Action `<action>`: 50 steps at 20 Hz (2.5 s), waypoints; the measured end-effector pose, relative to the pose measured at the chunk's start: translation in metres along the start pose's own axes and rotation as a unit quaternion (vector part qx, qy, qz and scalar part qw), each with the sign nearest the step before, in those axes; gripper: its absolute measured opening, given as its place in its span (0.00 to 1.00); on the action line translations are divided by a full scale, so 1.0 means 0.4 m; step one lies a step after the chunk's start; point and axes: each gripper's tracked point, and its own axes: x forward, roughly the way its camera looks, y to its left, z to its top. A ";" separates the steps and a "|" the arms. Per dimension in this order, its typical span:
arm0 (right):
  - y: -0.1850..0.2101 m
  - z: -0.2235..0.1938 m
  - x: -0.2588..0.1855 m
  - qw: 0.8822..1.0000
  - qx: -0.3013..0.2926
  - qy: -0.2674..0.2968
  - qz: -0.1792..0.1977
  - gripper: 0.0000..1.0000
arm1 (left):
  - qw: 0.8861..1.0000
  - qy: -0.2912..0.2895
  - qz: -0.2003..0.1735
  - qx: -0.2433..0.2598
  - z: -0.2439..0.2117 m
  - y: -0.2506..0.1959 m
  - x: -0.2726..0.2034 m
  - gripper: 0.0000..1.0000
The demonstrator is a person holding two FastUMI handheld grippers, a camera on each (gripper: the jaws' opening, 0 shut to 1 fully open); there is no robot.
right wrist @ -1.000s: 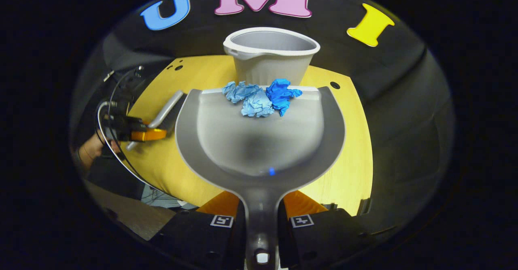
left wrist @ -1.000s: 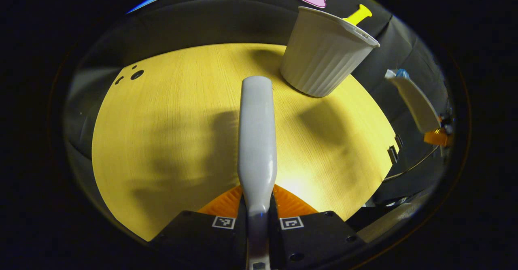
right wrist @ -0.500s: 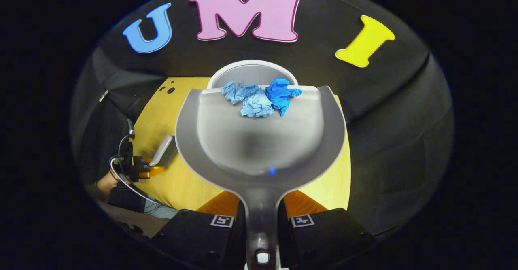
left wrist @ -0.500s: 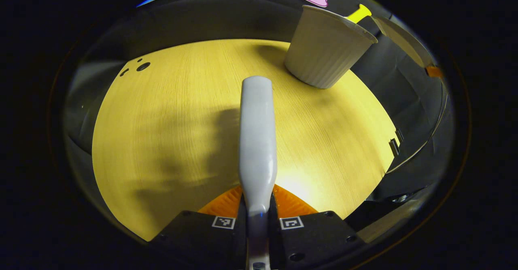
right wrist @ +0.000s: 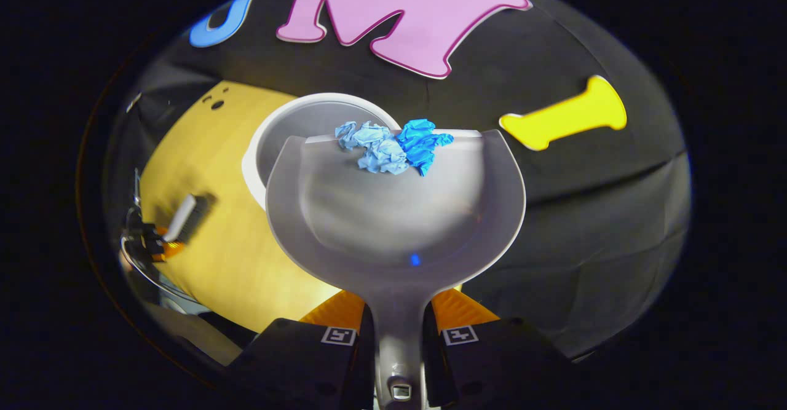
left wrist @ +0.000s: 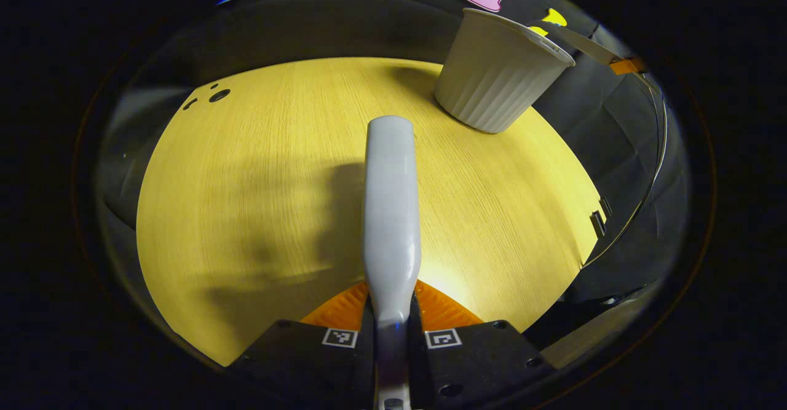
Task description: Pick up the small broom and dustpan from the desktop, sweep the trash into the dustpan with the broom, and then empty the trash into the garbage bin.
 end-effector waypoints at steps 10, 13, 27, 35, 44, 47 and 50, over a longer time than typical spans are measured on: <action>-0.041 0.031 0.026 0.992 -0.110 0.043 -0.036 0.36 | 1.000 0.000 0.001 -0.008 -0.007 0.011 0.006 0.23; -0.045 0.033 0.033 0.985 -0.159 0.049 -0.054 0.36 | 1.000 0.001 0.004 -0.002 -0.011 0.012 0.014 0.25; 0.008 0.139 0.017 0.952 -0.292 0.039 -0.081 0.36 | 1.000 -0.004 0.002 -0.002 -0.032 0.022 0.031 0.25; 0.007 0.152 0.030 0.951 -0.294 0.030 -0.089 0.36 | 1.000 -0.010 0.004 -0.012 -0.033 0.038 0.023 0.29; 0.003 0.088 -0.063 0.988 -0.145 -0.048 -0.030 0.36 | 1.000 -0.008 0.011 -0.006 -0.030 0.033 0.036 0.25; 0.040 0.068 -0.155 0.991 -0.088 -0.098 0.007 0.36 | 1.000 -0.007 0.013 0.001 -0.030 0.030 0.047 0.29; 0.107 0.021 -0.223 0.989 -0.054 -0.127 0.051 0.36 | 1.000 -0.003 0.018 0.005 -0.027 0.032 0.055 0.25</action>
